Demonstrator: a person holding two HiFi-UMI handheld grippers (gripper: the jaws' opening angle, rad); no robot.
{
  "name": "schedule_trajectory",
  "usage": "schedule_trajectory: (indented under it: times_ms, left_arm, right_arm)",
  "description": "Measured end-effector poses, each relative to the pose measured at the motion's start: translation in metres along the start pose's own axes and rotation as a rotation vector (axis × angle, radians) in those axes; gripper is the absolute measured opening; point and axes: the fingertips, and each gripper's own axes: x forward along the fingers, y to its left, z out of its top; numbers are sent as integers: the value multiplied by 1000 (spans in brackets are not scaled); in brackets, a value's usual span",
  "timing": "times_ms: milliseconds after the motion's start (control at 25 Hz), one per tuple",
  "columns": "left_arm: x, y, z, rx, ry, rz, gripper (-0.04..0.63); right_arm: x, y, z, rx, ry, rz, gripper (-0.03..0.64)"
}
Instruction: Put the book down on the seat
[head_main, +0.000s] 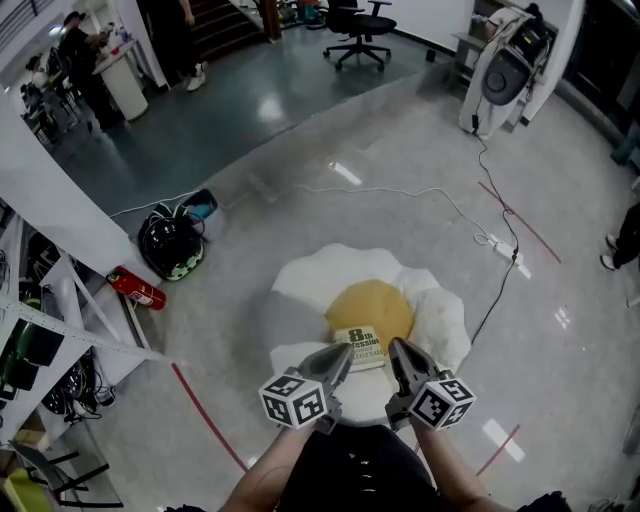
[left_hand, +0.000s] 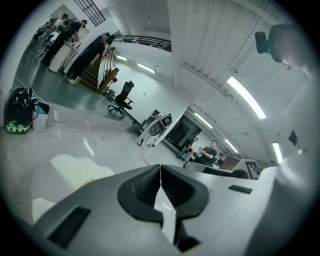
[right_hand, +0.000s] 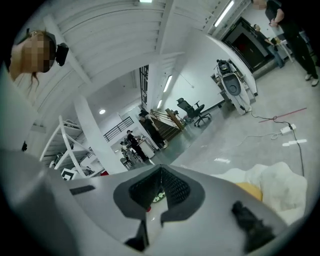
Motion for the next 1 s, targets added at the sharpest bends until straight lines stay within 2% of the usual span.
schedule_trajectory:
  times_ms: [200,360,520,1000]
  left_arm:
    - [-5,-33,12,89,-22,-13,11]
    - [-5,-44,17,82,-43,-27,11]
    - [-5,-50,19,77,-53,-23,11]
    - [-6,-41,23,51,-65,18,11]
  right_arm:
    - [-14,22,16,-128,-22,9,12]
    - [-17,30,16,-113,-44,14,11]
    - [-18,37,16,-161,-24,23,11]
    - [-23,27,20,-145,-24,-14,11]
